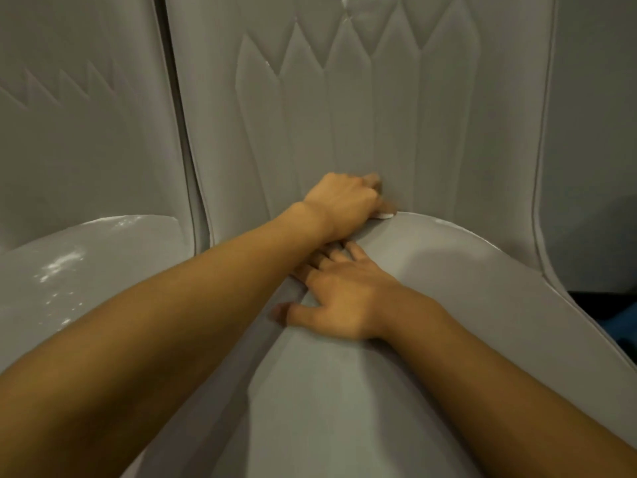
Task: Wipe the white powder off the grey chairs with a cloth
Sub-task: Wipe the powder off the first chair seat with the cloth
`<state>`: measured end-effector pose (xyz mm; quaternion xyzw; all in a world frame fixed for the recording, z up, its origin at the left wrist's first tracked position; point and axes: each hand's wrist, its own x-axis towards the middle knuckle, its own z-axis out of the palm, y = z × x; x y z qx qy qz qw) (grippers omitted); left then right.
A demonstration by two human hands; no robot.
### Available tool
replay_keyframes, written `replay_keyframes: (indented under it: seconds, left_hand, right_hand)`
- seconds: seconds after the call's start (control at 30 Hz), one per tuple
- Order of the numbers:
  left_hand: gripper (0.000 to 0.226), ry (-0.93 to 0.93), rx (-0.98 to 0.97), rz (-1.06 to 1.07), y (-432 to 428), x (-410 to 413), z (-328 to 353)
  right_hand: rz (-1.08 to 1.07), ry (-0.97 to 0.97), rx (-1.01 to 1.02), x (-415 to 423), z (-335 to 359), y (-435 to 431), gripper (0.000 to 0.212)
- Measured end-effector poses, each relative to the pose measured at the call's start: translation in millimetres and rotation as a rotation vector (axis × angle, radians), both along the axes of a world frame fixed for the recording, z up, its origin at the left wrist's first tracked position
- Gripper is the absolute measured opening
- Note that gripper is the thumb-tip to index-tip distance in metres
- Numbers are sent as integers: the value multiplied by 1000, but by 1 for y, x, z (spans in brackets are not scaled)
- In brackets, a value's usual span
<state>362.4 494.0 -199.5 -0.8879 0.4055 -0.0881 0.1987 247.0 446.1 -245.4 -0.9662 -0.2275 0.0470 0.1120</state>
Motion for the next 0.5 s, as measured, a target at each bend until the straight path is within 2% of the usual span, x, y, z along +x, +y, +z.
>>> replay_keyframes:
  seconds: [0.17,0.37,0.43,0.5]
  left_hand:
    - [35,27,-12,205,11,-1,2]
    - [31,139,92,409,62,-4,14]
    - [34,200,28,433,80,-6,14]
    - [37,209,-93,446,92,-16,5]
  right_hand:
    - [-2,2,29,0,-1,-1,81]
    - [15,10,35,-1,0,0,78]
    - [3,16,43,-1,1,-1,73]
    - [-30,-29,151,-1,2,-1,60]
